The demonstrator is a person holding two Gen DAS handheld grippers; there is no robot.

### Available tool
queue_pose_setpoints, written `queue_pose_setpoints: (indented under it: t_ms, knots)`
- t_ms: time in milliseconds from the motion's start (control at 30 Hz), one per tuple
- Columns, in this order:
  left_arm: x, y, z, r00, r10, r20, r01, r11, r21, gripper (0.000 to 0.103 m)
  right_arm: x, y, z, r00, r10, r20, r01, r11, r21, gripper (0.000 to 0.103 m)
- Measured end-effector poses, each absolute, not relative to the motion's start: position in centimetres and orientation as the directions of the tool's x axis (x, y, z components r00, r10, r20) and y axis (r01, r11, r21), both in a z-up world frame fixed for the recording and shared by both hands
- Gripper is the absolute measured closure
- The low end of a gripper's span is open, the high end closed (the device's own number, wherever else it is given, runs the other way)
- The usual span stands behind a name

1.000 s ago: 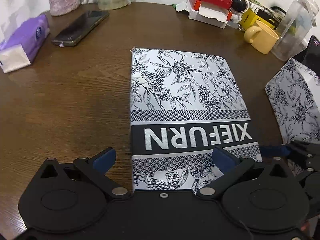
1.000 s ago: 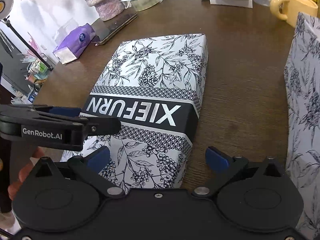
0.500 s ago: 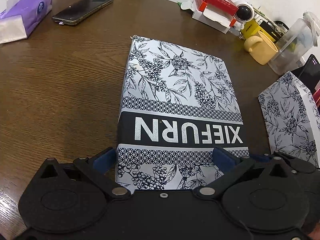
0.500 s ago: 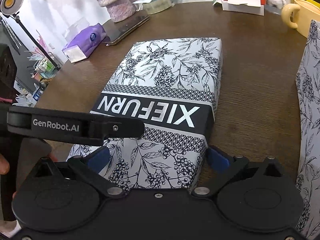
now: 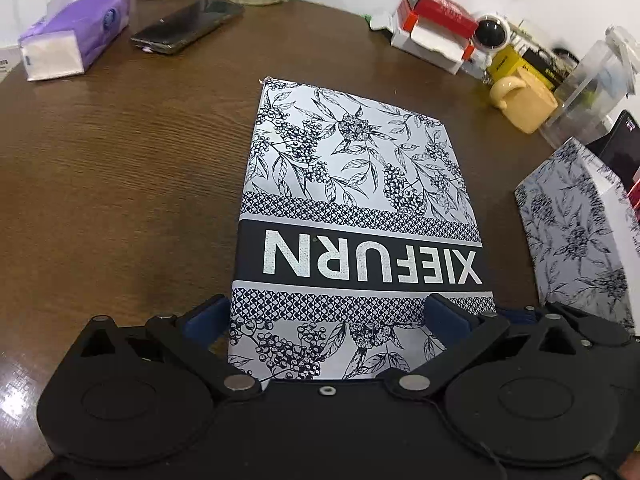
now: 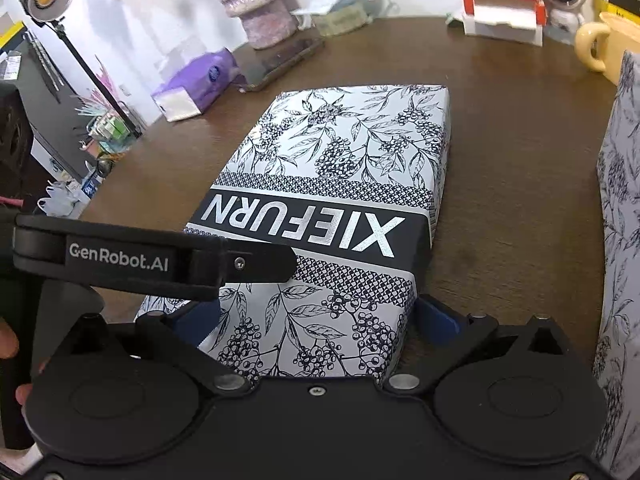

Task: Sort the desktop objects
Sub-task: 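Lift the lid with both grippers and carry it over the open box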

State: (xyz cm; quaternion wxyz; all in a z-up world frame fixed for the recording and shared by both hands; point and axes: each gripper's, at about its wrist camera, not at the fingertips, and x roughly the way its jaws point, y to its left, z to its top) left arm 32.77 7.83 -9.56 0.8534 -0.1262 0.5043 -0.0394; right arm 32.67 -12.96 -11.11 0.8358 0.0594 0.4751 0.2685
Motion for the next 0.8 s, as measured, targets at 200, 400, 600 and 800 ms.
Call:
queue_pose_setpoints:
  t_ms: [200, 400, 600, 800]
  knots:
    - [30.0, 8.7, -7.4, 0.530, -0.186, -0.827, -0.061, 0.965, -0.256, 0.000, 30.1, -12.1, -8.8, 0.438, 0.512, -0.739, -0.409, 0.845, 0.343, 0.000]
    - [26.1, 9.4, -5.0, 0.565, -0.172, -0.807, -0.055, 0.968, -0.245, 0.000, 26.1, -11.1, -6.5, 0.463, 0.528, -0.712, -0.418, 0.839, 0.349, 0.000]
    - [21.8, 9.6, -3.1, 0.592, -0.165, -0.789, -0.043, 0.971, -0.236, 0.000, 21.6, -10.2, -4.8, 0.489, 0.528, -0.695, -0.421, 0.840, 0.342, 0.000]
    - [17.6, 9.6, -2.1, 0.602, -0.167, -0.781, -0.030, 0.973, -0.231, 0.000, 17.3, -9.6, -3.8, 0.505, 0.524, -0.686, -0.417, 0.844, 0.337, 0.000]
